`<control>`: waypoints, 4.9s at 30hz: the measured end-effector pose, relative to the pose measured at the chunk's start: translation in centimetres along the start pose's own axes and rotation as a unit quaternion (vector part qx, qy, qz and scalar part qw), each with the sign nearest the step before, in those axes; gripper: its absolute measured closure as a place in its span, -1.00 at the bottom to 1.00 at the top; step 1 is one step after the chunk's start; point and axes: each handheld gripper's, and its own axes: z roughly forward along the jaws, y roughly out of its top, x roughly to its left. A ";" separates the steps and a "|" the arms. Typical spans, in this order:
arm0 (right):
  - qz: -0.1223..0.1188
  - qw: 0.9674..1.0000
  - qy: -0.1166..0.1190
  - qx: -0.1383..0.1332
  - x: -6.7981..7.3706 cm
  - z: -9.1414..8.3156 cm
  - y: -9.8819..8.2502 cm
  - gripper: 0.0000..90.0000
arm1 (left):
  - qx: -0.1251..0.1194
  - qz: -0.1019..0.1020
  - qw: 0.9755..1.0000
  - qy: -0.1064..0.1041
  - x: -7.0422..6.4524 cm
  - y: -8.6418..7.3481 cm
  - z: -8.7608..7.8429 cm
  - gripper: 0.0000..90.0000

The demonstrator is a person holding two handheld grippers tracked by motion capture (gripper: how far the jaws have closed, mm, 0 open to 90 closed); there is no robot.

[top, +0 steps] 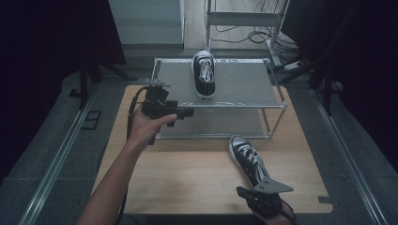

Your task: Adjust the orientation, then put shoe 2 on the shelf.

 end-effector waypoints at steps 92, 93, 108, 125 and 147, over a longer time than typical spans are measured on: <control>0.012 0.943 -0.067 0.325 -11.4 6.9 6.8 -0.69 | 0.058 -0.044 0.997 -0.012 3.6 -18.4 3.7 -0.51; 0.012 0.943 -0.067 0.325 -11.4 6.9 6.8 -0.69 | 0.057 -0.045 0.997 -0.012 3.6 -18.5 3.6 -0.51; 0.028 0.947 -0.036 0.319 -11.5 5.8 7.7 -0.59 | 0.053 -0.049 0.997 -0.009 3.7 -18.5 3.5 -0.51; 0.028 0.963 -0.011 0.268 -9.4 2.3 11.3 -0.59 | 0.050 -0.054 0.997 -0.008 3.8 -18.5 3.4 -0.51; 0.023 0.974 0.007 0.225 -7.7 -0.1 16.4 -0.57 | 0.048 -0.063 0.997 -0.010 4.2 -18.7 3.3 -0.51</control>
